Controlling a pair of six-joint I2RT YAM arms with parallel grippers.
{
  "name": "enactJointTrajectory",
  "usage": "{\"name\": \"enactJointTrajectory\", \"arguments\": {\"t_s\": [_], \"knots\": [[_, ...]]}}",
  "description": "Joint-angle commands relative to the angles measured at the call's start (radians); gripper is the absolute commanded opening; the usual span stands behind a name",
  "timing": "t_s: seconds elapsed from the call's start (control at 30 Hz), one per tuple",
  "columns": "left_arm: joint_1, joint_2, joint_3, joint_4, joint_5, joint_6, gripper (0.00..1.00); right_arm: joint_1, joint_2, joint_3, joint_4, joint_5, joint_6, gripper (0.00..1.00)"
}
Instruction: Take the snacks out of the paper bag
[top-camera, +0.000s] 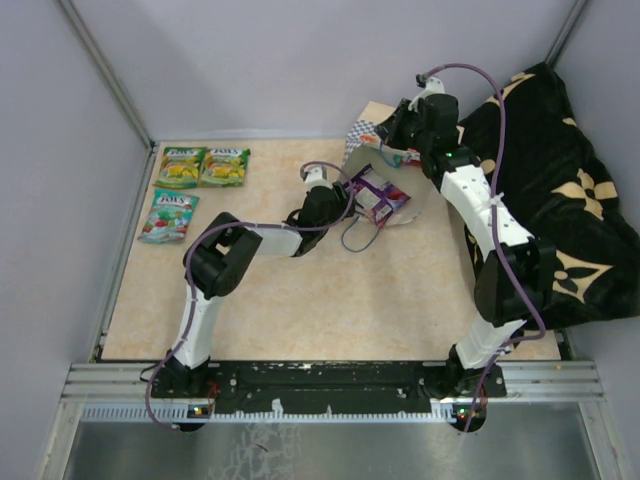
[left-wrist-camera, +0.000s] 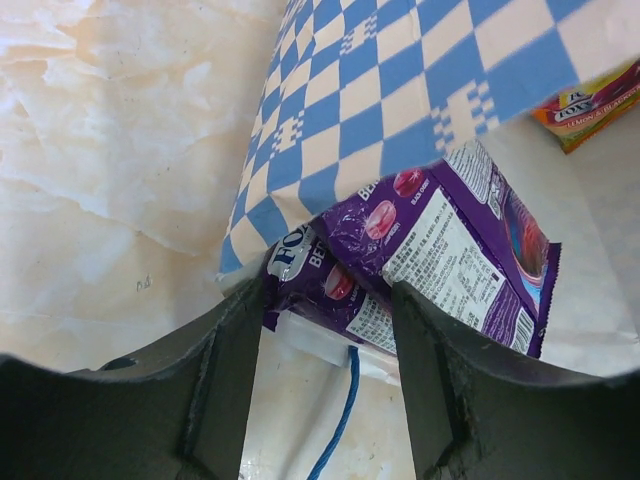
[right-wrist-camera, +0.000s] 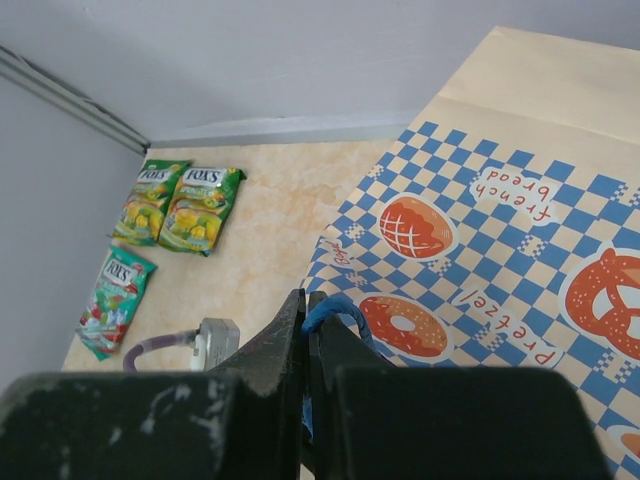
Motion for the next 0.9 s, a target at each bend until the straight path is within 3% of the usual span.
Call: {"name": "enactJointTrajectory", "arguments": {"t_s": [0.0, 0.6, 0.87], "knots": [[0.009, -0.036, 0.001, 0.005, -0.021, -0.012, 0.60, -0.010, -0.002, 0.009, 0.067, -0.009, -0.005, 0.00], [0.035, 0.058, 0.173, -0.045, 0.014, -0.010, 0.61, -0.010, -0.012, 0.007, 0.060, 0.003, -0.021, 0.00], [0.038, 0.036, 0.136, -0.063, 0.004, -0.007, 0.60, -0.010, -0.010, 0.006, 0.064, 0.002, -0.020, 0.00]]}}
